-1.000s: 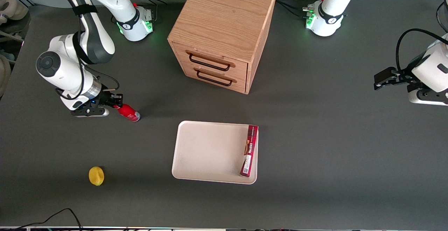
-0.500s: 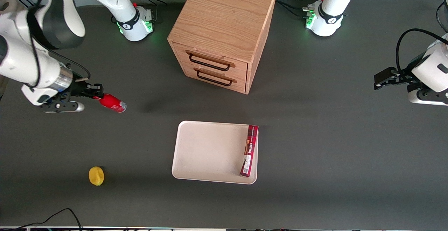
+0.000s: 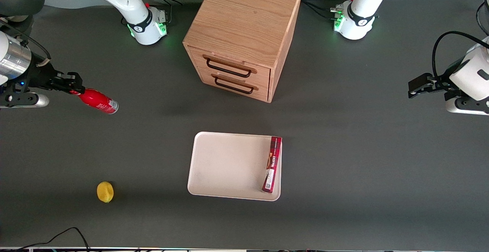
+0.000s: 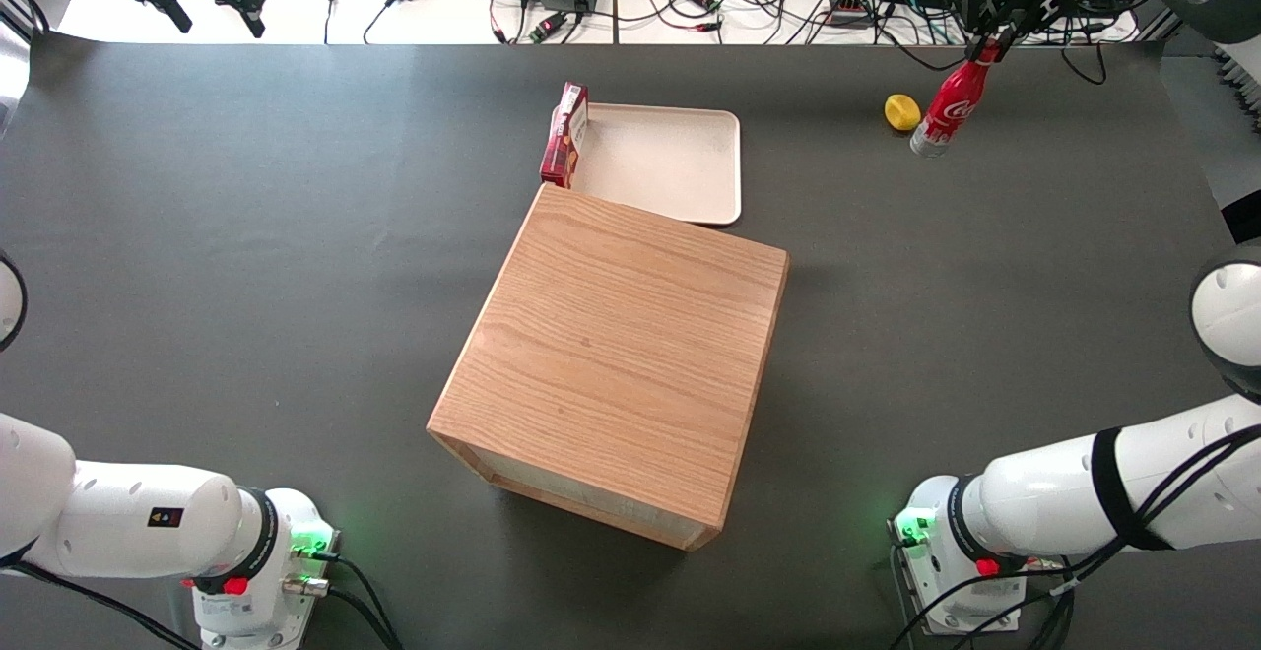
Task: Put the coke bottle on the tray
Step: 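Lift the bottle with the right gripper and swing it toward the tray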
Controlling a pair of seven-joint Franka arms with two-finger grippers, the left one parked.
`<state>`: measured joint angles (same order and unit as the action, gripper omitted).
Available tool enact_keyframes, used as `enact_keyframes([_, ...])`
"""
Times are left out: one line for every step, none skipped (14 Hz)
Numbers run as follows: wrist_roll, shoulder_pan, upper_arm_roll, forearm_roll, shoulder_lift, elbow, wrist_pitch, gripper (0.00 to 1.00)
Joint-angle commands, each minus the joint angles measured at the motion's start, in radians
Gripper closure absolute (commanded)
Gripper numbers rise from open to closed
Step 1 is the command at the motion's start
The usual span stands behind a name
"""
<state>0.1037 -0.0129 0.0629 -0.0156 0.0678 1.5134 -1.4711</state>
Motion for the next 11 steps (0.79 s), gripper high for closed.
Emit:
enact_keyframes([0.103,-0.027,0.015,-0.006,0.148,-0.151,0.034,1.00])
enact_keyframes([0.166,-0.065,0.023,-0.003,0.206,-0.220,0.034,1.00])
enact_keyframes([0.226,-0.105,0.023,-0.003,0.263,-0.290,0.034,1.00])
enact_keyframes([0.287,-0.136,0.023,-0.003,0.305,-0.339,0.034,1.00])
enact_keyframes([0.341,-0.180,0.023,-0.003,0.335,-0.373,0.034,1.00])
enact_keyframes([0.384,-0.230,0.012,-0.001,0.363,-0.406,0.028,1.00])
enact_keyframes([0.434,-0.269,0.009,-0.001,0.404,-0.444,0.023,1.00])
enact_keyframes([0.483,-0.288,0.009,-0.001,0.444,-0.485,0.015,1.00])
enact_keyframes([0.520,-0.315,0.009,-0.001,0.482,-0.521,0.002,1.00])
enact_keyframes([0.553,-0.340,0.008,-0.001,0.513,-0.539,-0.026,1.00])
enact_keyframes([0.580,-0.351,0.008,-0.001,0.535,-0.539,-0.072,1.00])
